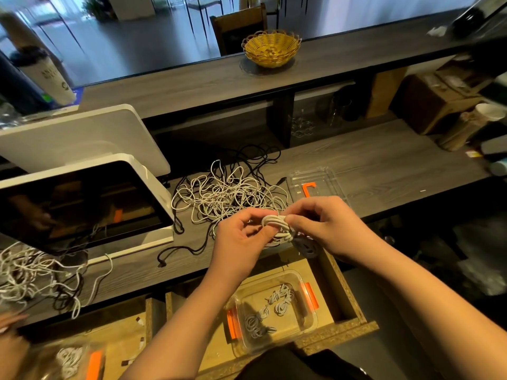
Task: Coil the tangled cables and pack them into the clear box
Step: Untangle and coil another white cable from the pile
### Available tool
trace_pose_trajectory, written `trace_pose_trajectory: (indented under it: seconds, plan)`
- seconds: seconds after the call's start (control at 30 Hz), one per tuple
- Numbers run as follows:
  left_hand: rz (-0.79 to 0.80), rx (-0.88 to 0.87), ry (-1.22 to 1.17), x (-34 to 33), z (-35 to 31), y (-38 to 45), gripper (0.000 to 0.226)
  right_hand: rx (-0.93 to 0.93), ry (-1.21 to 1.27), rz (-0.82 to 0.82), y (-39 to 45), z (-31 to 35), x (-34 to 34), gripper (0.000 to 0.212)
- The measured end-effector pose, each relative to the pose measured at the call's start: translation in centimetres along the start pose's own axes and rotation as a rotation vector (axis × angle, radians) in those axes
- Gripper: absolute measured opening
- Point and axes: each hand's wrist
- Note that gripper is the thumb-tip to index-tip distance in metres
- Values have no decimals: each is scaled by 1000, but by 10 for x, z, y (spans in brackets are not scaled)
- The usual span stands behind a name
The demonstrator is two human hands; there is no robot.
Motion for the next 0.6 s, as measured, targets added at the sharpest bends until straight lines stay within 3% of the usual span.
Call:
trace_pose_trajectory:
  seconds: [0.1,0.33,0.6]
  plan:
    - [-39,28,-75,-2,-1,2,21,-27,130,-91,-1,-3,-9,14]
    - [-119,52,-100,-10,1,1,11,-71,409,-112,-8,-12,-21,21]
    - [-141,187,-202,-9,3,7,16,-126,468,-242,-10,-9,-33,23]
Point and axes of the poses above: each hand's wrist, its own y-axis towards the middle knuckle, its own x-axis out of the back of the hand, z = x × y, and after that the axes turned 12 degrees about -y, right-handed
